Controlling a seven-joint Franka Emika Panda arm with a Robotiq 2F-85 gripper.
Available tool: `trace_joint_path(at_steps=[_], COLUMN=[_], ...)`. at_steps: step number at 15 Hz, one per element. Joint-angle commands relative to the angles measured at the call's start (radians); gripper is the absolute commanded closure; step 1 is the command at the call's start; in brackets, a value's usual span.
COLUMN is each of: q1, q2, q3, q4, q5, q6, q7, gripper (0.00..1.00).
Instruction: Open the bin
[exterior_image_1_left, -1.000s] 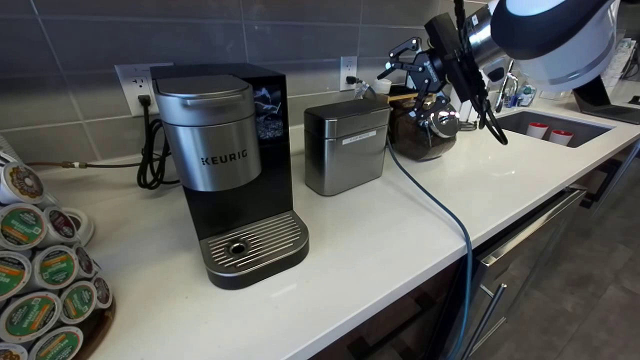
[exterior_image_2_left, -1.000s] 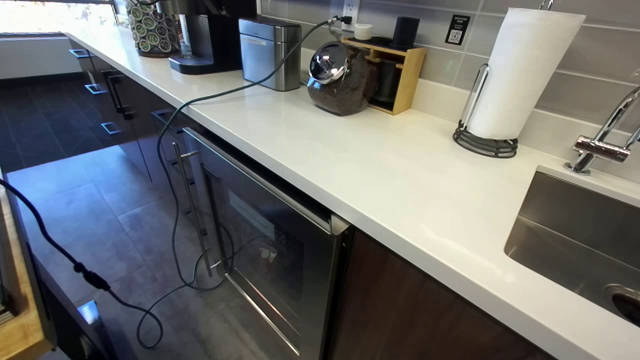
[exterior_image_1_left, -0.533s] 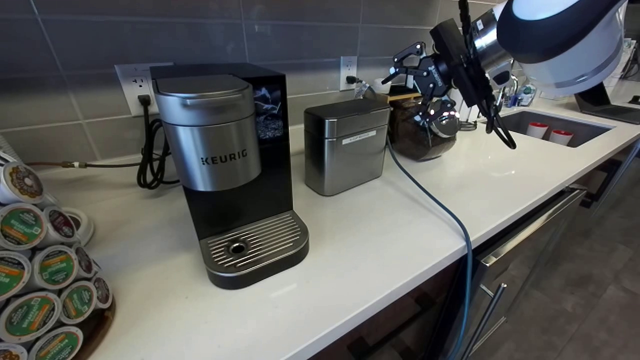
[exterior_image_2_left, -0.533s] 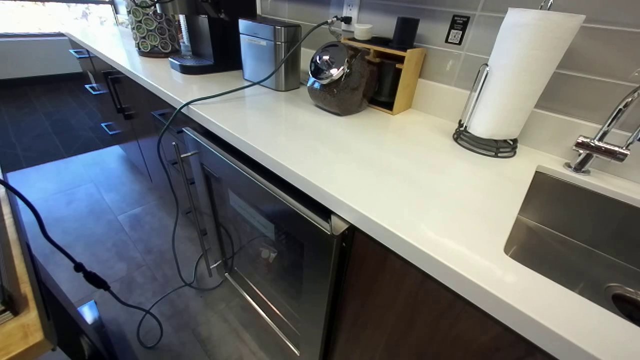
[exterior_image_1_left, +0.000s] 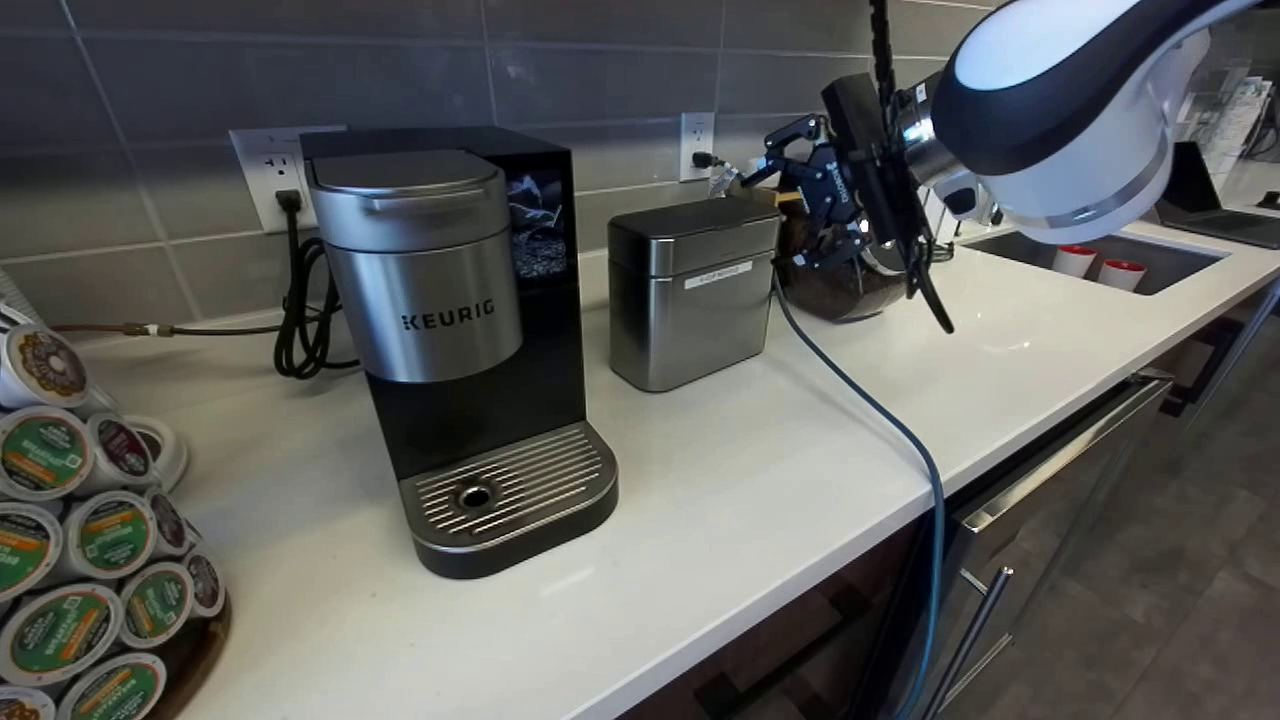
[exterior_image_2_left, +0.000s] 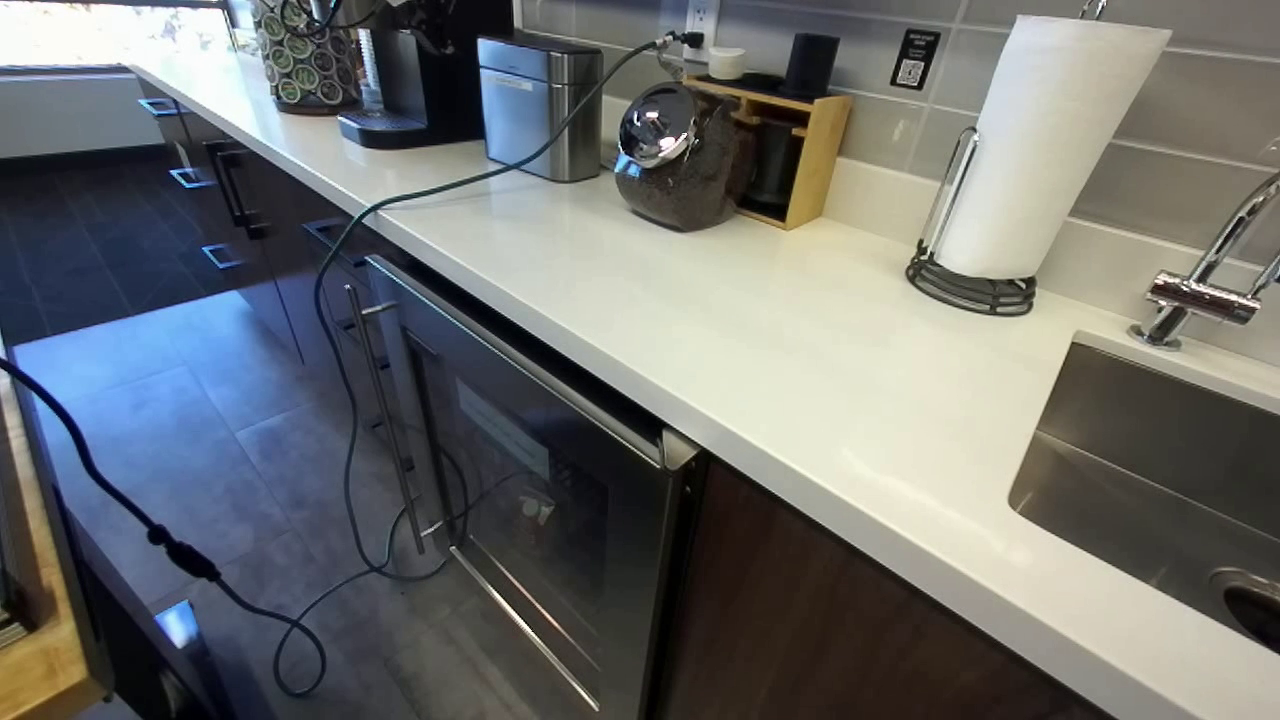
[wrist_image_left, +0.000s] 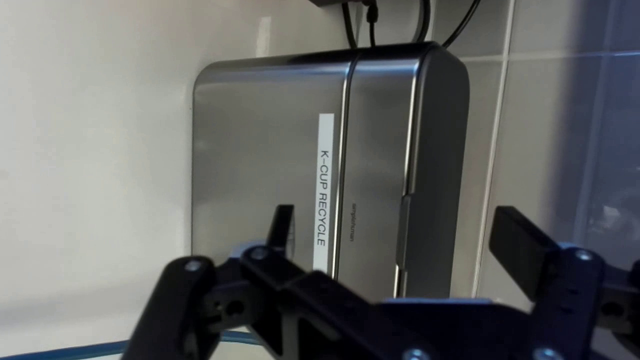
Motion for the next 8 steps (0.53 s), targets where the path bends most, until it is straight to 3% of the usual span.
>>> trace_joint_path(at_steps=[1, 8], q1=[-0.016, 0.039], q2=[0.114, 0.194], q3=[0.037, -0.033], q4=[0.111, 0.226], q5=[-0.009, 0.003], q6=[0.090, 0.088], q7=[0.015, 0.009], gripper=[0.00, 0.00])
